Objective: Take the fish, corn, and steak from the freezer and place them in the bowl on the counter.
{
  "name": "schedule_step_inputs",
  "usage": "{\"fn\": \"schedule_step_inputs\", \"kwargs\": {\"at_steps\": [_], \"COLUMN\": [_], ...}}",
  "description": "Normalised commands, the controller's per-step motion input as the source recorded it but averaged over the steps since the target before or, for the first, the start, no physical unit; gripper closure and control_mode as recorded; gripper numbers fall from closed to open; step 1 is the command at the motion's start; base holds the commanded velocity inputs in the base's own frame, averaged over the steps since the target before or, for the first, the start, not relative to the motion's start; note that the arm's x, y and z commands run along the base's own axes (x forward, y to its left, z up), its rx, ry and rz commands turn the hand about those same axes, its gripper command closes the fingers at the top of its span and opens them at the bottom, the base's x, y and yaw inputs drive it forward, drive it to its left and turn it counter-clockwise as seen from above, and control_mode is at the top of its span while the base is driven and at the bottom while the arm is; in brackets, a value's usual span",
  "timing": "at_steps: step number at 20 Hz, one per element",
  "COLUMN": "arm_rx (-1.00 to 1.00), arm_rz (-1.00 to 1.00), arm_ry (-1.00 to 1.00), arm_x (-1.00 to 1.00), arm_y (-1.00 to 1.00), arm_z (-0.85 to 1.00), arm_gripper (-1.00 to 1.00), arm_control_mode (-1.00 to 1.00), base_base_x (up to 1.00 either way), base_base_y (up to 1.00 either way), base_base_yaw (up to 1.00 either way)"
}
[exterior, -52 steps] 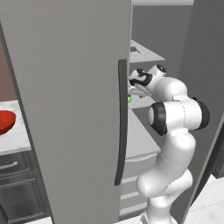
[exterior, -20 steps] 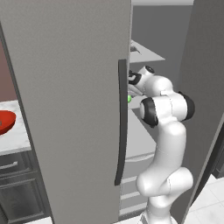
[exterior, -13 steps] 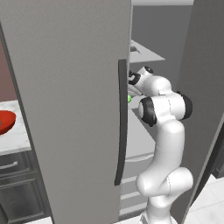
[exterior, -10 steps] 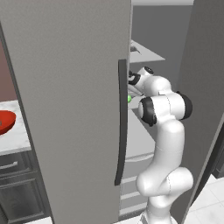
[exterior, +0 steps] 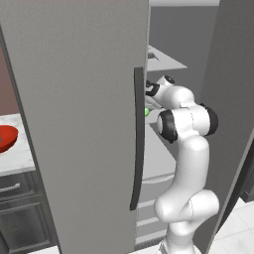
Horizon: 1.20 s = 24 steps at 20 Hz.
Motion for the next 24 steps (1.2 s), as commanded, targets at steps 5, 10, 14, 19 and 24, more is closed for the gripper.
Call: {"fn": "schedule_step_inputs", "kwargs": {"at_steps": [5, 10, 14, 19, 24], "arm_rx": [0.0, 0.0, 0.0, -0.01, 0.0], "arm_rz": [0.0, 0.0, 0.0, 0.0, 0.0], "arm_ry": [0.0, 0.0, 0.0, -0.01, -0.08], "arm_x": [0.0, 0.0, 0.0, -0.11, -0.06], "arm_y": [0.0, 0.0, -0.03, -0.13, -0.25], "arm_z": [-0.14, -0.09, 0.0, 0.0, 0.0], "arm_gripper": [1.0, 1.0, 1.0, 1.0, 1.0], "arm_control_mode": [-1.0, -1.0, -1.0, -1.0, -1.0], "base_base_x": [0.0, 0.0, 0.0, 0.0, 0.0], "base_base_y": [0.0, 0.0, 0.0, 0.0, 0.0], "base_base_yaw": [0.0, 0.0, 0.0, 0.0, 0.0]}}
